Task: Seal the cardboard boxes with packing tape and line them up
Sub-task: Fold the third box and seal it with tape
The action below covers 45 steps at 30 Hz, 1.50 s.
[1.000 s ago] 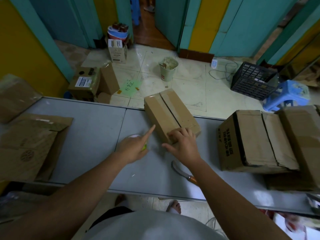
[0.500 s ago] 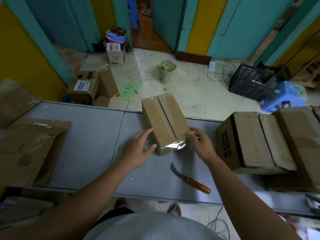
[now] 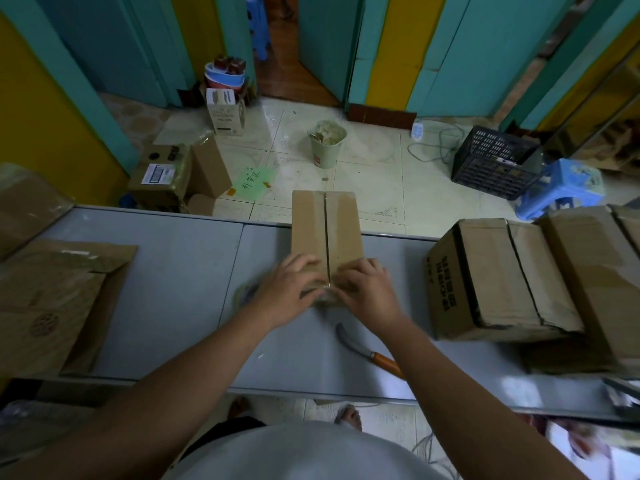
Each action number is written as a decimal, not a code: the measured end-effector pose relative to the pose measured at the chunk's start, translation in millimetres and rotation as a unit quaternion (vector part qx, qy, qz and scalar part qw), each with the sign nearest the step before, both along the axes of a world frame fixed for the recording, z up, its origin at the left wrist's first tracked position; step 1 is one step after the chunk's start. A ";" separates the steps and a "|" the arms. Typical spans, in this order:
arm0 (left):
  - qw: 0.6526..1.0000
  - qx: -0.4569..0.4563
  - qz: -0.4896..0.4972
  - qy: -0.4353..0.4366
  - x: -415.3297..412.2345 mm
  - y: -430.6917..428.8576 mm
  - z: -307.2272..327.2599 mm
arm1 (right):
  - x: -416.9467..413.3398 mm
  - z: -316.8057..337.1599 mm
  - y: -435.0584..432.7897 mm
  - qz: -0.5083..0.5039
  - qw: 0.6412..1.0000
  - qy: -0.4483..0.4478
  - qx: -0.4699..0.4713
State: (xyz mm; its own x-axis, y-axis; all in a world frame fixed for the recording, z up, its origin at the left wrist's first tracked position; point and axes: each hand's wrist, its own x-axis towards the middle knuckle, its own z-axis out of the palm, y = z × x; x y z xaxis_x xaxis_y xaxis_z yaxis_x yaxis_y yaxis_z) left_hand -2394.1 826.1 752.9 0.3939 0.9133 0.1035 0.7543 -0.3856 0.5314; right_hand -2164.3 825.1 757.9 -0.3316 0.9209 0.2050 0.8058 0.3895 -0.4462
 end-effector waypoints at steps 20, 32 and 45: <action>0.987 0.128 -0.093 -0.028 -31.1 0.3 -29.6 | 33.3 -11.7 -0.8 0.116 0.993 0.013 0.013; 0.993 0.074 -0.069 -0.061 -47.1 -7.8 -34.0 | 48.8 -23.8 -13.0 0.044 0.997 0.062 -0.006; 0.953 -0.079 0.203 -0.211 -38.0 -25.9 -30.4 | 32.6 -34.3 -40.6 -0.190 0.949 0.197 -0.156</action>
